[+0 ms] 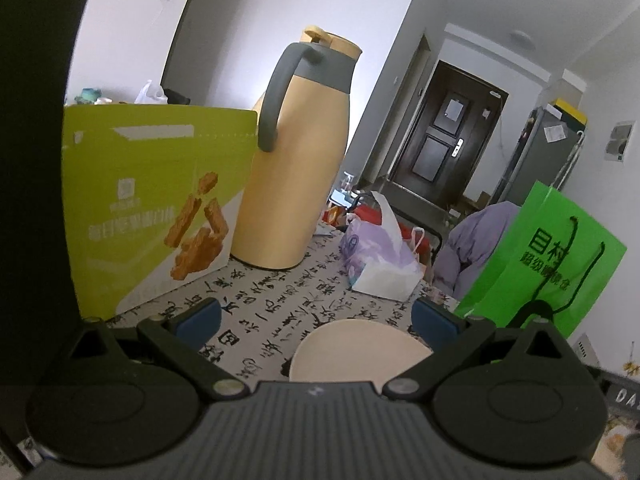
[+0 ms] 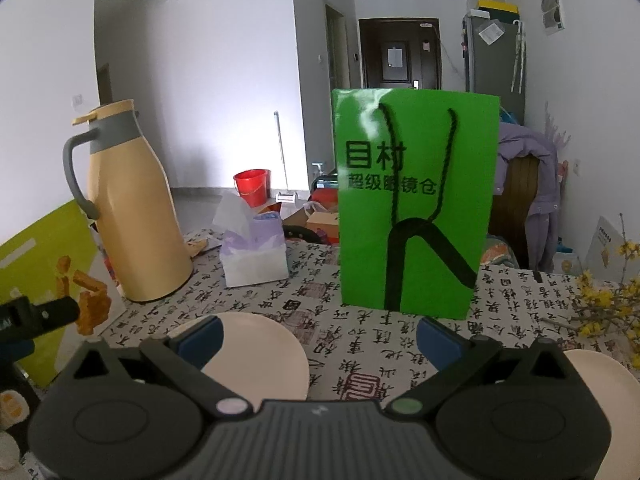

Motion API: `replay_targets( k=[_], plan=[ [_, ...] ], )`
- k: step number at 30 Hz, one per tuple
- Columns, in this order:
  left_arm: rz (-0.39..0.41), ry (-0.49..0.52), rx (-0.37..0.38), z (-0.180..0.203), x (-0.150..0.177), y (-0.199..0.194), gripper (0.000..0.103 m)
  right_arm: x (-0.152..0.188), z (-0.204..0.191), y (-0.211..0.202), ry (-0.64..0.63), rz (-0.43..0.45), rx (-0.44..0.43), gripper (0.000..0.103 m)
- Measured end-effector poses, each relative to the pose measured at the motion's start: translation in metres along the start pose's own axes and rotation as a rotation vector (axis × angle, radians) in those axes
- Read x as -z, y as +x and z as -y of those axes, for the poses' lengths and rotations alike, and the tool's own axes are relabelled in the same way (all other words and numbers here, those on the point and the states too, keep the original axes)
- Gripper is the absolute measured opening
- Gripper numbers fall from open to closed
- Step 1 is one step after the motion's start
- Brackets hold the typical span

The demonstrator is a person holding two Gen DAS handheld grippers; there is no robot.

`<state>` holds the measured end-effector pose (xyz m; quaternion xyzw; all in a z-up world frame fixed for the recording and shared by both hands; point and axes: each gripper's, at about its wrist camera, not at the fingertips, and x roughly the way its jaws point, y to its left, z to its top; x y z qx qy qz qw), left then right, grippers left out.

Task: Organize plates and bowls
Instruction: 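Close the right gripper on the plate rim while the left gripper grips it too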

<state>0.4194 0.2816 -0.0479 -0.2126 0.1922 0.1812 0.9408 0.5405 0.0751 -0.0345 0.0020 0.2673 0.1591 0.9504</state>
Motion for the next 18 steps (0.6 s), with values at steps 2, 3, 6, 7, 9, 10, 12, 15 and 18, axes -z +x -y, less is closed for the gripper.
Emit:
replay_targets(
  k=[2,3,6,7,9,10,12,15,18],
  plan=[
    [0.005,0.017,-0.026,-0.001,0.004,0.01,0.103,0.0,-0.003,0.006,0.009,-0.009,-0.007,0.103],
    [-0.006,0.023,-0.038,-0.001,0.006,0.015,0.103,0.0,-0.004,0.009,0.011,-0.013,-0.007,0.103],
    [-0.026,0.04,-0.029,-0.002,0.011,0.024,0.103,0.0,-0.011,0.016,0.002,-0.026,-0.007,0.103],
    [-0.031,0.05,-0.032,-0.001,0.013,0.026,0.103,0.0,-0.013,0.018,-0.004,-0.031,-0.009,0.103],
    [-0.046,0.059,-0.032,-0.002,0.018,0.029,0.103,0.0,-0.017,0.022,-0.014,-0.046,-0.011,0.103],
    [-0.055,0.059,-0.027,-0.003,0.019,0.03,0.103,0.0,-0.019,0.024,-0.018,-0.057,-0.012,0.103],
    [-0.066,0.059,-0.023,-0.005,0.023,0.032,0.103,0.001,-0.022,0.028,-0.024,-0.072,-0.007,0.103],
    [-0.07,0.046,-0.022,-0.009,0.025,0.035,0.103,0.002,-0.024,0.035,-0.022,-0.093,0.002,0.103],
    [-0.074,0.049,-0.036,-0.009,0.029,0.04,0.103,0.005,-0.024,0.043,-0.018,-0.126,0.014,0.102]
  ],
)
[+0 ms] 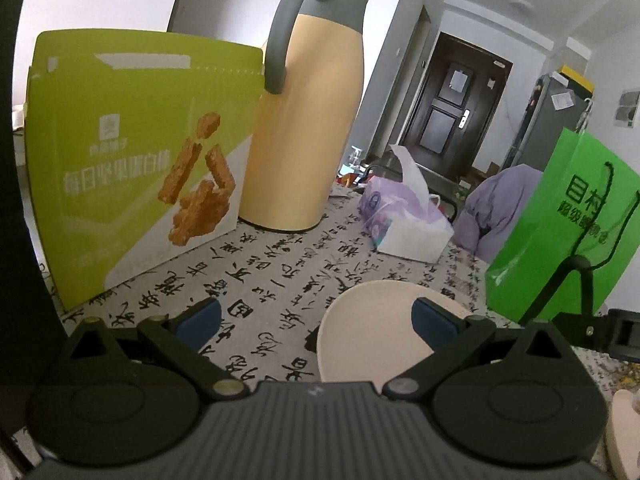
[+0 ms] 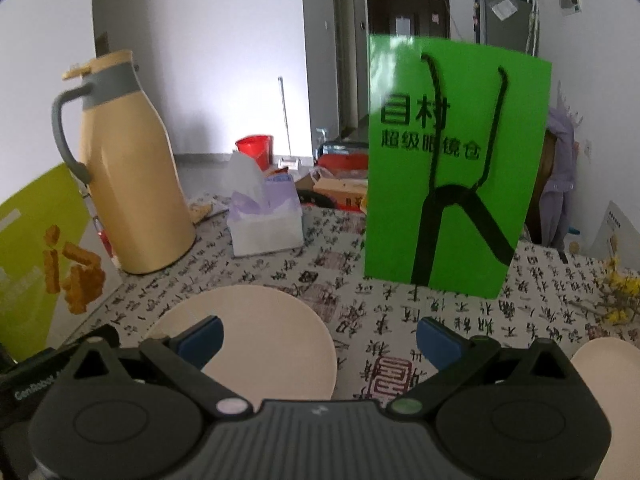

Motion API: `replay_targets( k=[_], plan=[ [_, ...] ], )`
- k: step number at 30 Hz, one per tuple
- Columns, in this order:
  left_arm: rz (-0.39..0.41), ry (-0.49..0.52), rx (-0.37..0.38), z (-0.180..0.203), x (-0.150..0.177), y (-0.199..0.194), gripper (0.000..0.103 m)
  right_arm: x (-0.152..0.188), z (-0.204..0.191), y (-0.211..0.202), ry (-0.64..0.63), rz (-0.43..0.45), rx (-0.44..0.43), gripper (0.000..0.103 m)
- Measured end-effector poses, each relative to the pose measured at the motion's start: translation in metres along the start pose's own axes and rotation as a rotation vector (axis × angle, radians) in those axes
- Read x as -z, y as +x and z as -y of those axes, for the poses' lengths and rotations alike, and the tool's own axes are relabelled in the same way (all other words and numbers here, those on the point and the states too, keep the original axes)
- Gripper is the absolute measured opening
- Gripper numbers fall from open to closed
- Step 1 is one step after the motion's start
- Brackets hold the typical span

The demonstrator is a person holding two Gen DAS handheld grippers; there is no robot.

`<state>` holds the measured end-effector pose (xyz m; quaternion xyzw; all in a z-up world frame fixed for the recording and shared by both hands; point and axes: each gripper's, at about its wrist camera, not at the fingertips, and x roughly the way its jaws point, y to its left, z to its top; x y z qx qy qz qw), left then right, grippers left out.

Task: Organize plates and bowls
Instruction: 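Close the right gripper on the plate rim while the left gripper grips it too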

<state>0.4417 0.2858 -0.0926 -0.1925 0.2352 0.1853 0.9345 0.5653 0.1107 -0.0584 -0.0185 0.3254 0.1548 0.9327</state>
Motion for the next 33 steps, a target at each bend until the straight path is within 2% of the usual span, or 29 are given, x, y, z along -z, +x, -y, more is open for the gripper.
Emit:
replay_targets(
  k=[9,13,17,19,24,26,28,30,32,33],
  plan=[
    [-0.05,0.015,-0.01,-0.002,0.007,0.017,0.103,0.003,-0.009,0.029,-0.019,-0.114,0.008,0.091],
    [-0.049,0.035,0.002,0.001,0.01,0.019,0.1,0.006,-0.011,0.047,-0.029,-0.164,0.026,0.074],
    [-0.062,0.06,0.004,0.006,0.015,0.026,0.091,0.008,-0.007,0.063,-0.004,-0.222,0.02,0.064],
    [-0.077,0.064,0.0,0.007,0.017,0.031,0.087,0.008,-0.006,0.069,-0.002,-0.238,0.021,0.055],
    [-0.095,0.07,0.005,0.008,0.02,0.038,0.076,0.009,-0.003,0.081,-0.012,-0.248,0.031,0.054],
    [-0.104,0.073,0.009,0.008,0.021,0.041,0.071,0.01,-0.002,0.086,-0.014,-0.259,0.032,0.05],
    [-0.113,0.064,0.015,0.008,0.022,0.043,0.067,0.01,-0.001,0.091,-0.02,-0.283,0.026,0.033],
    [-0.119,0.059,0.02,0.007,0.022,0.045,0.062,0.011,0.0,0.095,-0.021,-0.299,0.013,0.02],
    [-0.123,0.056,0.024,0.006,0.022,0.045,0.058,0.01,-0.001,0.097,-0.024,-0.301,0.004,0.02],
    [-0.127,0.054,0.029,0.006,0.022,0.046,0.052,0.009,-0.001,0.097,-0.029,-0.298,0.003,0.019]
  ],
)
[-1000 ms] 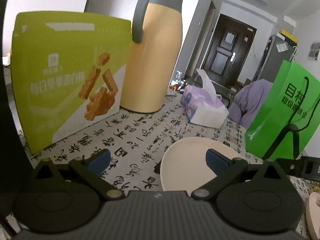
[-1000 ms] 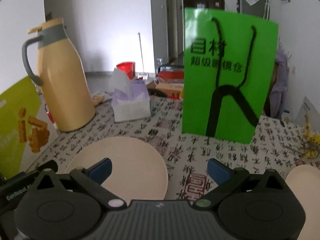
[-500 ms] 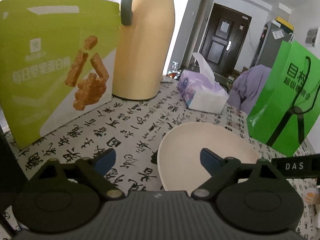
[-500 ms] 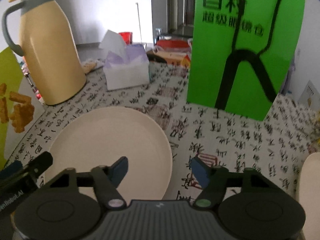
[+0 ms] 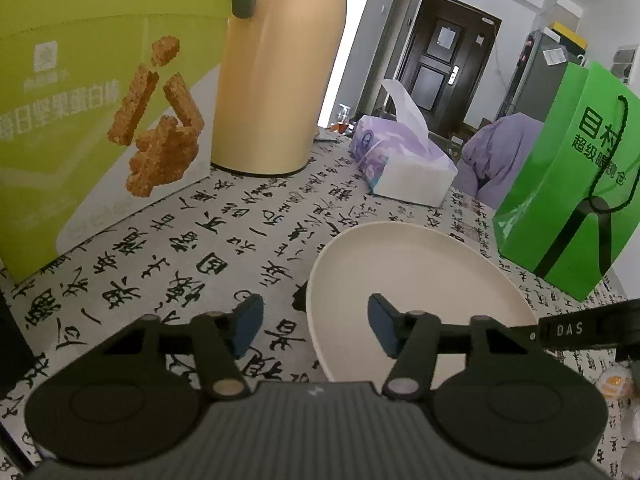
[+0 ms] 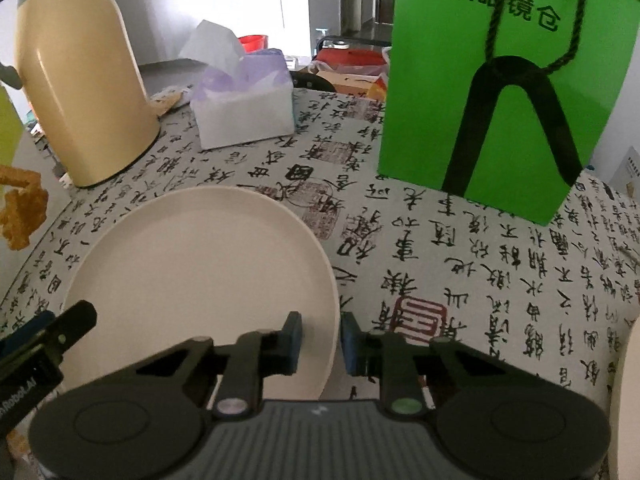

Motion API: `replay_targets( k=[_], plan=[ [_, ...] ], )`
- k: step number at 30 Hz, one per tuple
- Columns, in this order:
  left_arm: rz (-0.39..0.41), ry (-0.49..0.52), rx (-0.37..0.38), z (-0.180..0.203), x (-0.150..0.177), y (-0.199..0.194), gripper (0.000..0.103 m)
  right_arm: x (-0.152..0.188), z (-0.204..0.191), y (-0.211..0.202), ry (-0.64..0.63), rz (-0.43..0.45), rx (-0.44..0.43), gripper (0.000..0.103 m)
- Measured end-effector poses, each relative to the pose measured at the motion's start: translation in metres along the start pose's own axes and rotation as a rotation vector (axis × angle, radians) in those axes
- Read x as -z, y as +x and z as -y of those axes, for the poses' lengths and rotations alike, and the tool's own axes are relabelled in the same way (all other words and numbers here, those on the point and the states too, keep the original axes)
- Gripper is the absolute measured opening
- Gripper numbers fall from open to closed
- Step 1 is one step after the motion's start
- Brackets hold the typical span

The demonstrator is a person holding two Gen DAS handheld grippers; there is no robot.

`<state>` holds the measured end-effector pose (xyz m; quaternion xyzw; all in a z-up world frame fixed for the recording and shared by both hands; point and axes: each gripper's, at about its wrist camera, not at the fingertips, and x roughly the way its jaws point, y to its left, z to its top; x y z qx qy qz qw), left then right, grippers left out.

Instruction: Organize plates and bowls

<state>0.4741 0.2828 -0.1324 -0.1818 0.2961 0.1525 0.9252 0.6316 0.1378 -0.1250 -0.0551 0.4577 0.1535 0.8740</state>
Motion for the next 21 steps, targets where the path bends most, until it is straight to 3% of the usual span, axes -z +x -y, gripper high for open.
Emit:
replay_targets(
  k=[5,8,21],
  plan=[
    [-0.032,-0.011,0.034,-0.0002,0.0013,0.0056,0.025,0.0,0.0016,0.0006,-0.003,0.001,-0.009,0.016],
    [-0.044,-0.001,0.021,0.0015,0.0044,0.0094,0.017,0.0003,0.0012,0.0005,-0.014,0.002,-0.005,0.016],
    [-0.038,0.031,-0.005,0.0063,0.0061,0.0093,0.017,0.0006,0.0003,-0.0024,-0.047,0.005,-0.004,0.016]
  ],
)
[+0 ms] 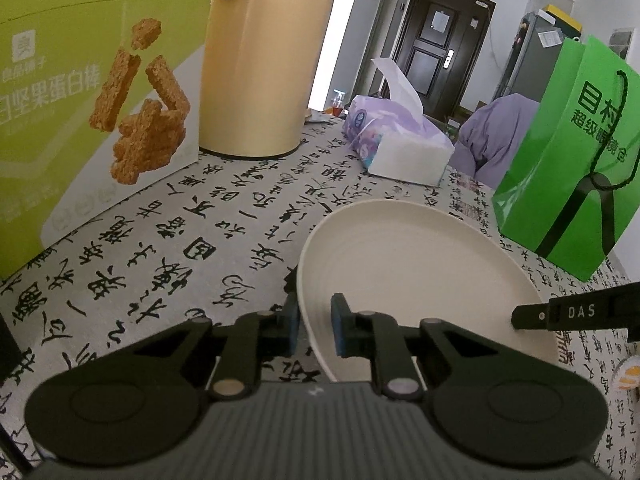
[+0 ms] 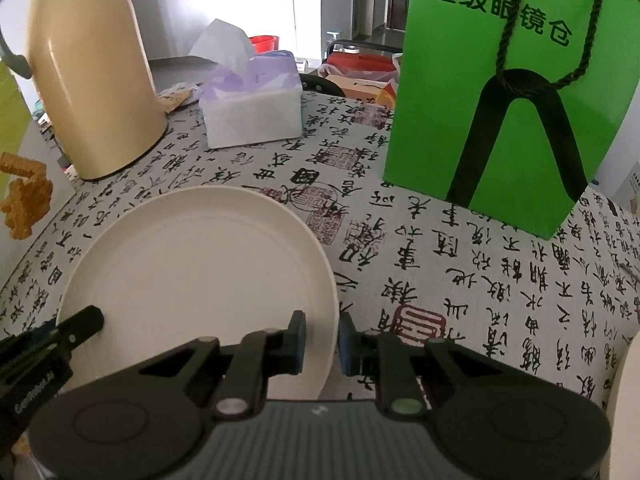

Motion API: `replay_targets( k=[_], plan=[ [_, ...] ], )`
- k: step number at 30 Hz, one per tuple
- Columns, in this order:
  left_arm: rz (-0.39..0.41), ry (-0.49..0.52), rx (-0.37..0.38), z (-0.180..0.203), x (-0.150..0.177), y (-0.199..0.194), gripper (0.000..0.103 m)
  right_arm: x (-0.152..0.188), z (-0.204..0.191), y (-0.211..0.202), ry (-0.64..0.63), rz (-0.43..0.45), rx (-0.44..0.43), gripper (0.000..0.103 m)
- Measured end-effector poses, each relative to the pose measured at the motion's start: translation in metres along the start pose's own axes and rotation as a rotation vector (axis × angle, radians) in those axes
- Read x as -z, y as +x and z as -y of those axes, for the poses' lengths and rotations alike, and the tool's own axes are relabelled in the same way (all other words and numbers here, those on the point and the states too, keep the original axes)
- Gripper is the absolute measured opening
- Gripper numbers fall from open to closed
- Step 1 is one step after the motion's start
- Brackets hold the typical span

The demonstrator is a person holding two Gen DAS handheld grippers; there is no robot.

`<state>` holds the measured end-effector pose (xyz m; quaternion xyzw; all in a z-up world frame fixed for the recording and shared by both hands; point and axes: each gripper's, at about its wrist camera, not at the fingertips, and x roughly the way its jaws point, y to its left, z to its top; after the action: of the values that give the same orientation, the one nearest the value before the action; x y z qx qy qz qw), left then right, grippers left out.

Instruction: Organize plates and bowls

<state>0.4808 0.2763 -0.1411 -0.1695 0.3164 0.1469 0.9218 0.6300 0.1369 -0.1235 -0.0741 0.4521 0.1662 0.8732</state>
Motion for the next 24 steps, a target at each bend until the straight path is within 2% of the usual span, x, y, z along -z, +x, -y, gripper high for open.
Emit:
replay_targets(
  k=[12,24],
  plan=[
    [-0.008,-0.015,-0.024,-0.005,-0.003,-0.001,0.017,0.002,-0.012,-0.005,-0.096,-0.032,0.004,0.016],
    [-0.007,-0.009,-0.03,-0.003,-0.003,-0.001,0.017,-0.004,-0.005,0.0,-0.072,-0.03,-0.009,0.016]
  ],
)
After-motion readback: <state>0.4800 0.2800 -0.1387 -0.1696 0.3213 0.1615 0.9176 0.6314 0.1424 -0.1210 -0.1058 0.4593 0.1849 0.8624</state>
